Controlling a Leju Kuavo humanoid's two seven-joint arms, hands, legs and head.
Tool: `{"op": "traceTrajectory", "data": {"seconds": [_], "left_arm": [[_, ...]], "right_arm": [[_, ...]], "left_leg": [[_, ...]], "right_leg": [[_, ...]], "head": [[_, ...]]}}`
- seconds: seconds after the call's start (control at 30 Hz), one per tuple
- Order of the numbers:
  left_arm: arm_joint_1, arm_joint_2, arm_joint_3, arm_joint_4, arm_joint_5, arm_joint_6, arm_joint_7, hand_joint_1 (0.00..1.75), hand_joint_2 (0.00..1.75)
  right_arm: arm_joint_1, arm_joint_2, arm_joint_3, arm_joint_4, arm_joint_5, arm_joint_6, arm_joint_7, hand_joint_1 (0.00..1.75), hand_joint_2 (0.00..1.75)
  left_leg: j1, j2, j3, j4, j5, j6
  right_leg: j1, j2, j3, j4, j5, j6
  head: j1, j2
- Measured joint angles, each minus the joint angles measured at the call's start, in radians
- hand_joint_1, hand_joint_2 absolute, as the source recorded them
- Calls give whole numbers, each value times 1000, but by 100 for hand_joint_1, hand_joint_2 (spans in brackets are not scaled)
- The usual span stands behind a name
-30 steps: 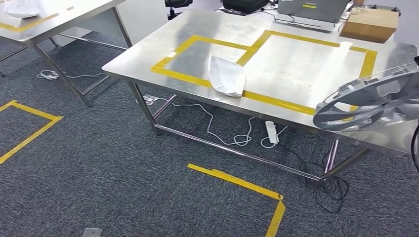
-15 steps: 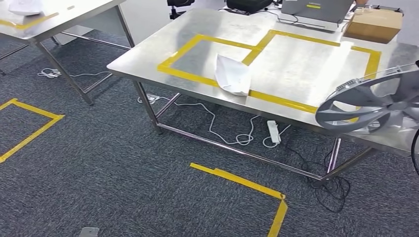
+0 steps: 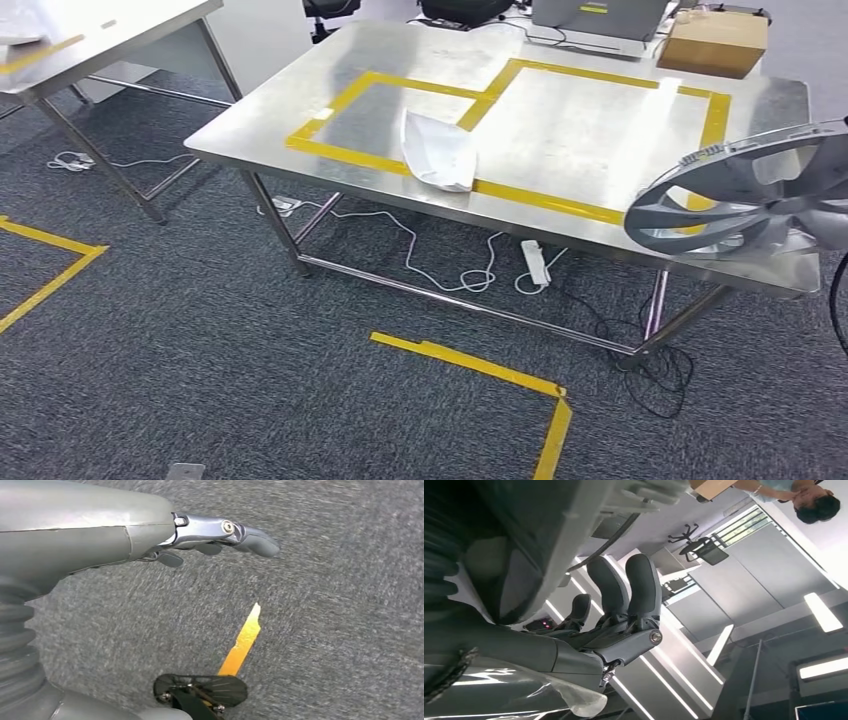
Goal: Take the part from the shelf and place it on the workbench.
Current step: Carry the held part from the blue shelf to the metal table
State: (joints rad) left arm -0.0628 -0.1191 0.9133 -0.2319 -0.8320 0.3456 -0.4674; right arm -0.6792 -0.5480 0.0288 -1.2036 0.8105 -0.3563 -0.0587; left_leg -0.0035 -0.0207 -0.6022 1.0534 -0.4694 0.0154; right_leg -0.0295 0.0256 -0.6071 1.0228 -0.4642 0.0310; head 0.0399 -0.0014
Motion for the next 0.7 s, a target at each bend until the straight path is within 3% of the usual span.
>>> {"op": "traceTrajectory", "data": {"seconds": [0.1,0.17,0.27,0.3,0.33,0.37,0.43,0.5,0.63,0.7], "left_arm": [[-1,0,1,0,0,0,0,0,175],[-2,-1,1,0,-2,0,0,0,175],[-3,0,2,0,-3,0,0,0,175],[-3,0,2,0,-3,1,0,0,175],[-3,-1,2,0,-3,1,0,0,175],[-3,-2,2,0,-3,1,0,0,175],[-3,-3,2,0,-4,1,0,0,175],[-3,-2,2,0,-4,0,0,0,175],[-2,0,2,0,-4,1,0,0,175],[-3,0,2,0,-4,1,0,0,175]], "right_arm": [[3,0,-1,0,-1,0,-1,175,175],[4,-1,-3,0,-1,0,-1,175,175],[5,-1,-5,1,-2,1,-1,175,175],[7,-1,-5,1,-2,1,-1,175,175],[11,-1,-5,2,-2,1,-1,175,175],[13,-1,-5,2,-2,1,-1,175,175],[14,-1,-6,2,-3,1,-1,175,175],[13,-1,-6,2,-3,1,-1,175,175],[18,-1,-6,2,-3,1,-1,175,175],[17,0,-6,1,-3,1,-1,175,175]], "left_leg": [[-3,2,4,-24,3,12],[-2,10,7,-37,12,26],[-5,18,7,-42,16,37],[-7,21,6,-41,16,38],[-8,24,6,-41,15,38],[-9,27,6,-40,15,38],[-10,32,8,-36,10,35],[-15,36,5,-26,4,27],[-18,42,0,-15,-5,13],[-14,35,-23,45,-45,-1]], "right_leg": [[-4,6,-8,-4,5,20],[-6,-2,-25,23,-16,27],[-4,-15,-105,193,-101,29],[-3,-15,-130,246,-117,30],[-2,-16,-140,267,-115,30],[-2,-17,-132,250,-96,30],[-1,-34,-70,125,-34,29],[4,-53,-13,21,-5,23],[5,-46,-3,3,-4,5],[1,-41,-1,1,-2,-6]], "head": [[0,0],[3,0],[7,0],[7,0],[7,0],[7,0],[7,0],[7,0],[5,0],[1,0]]}}
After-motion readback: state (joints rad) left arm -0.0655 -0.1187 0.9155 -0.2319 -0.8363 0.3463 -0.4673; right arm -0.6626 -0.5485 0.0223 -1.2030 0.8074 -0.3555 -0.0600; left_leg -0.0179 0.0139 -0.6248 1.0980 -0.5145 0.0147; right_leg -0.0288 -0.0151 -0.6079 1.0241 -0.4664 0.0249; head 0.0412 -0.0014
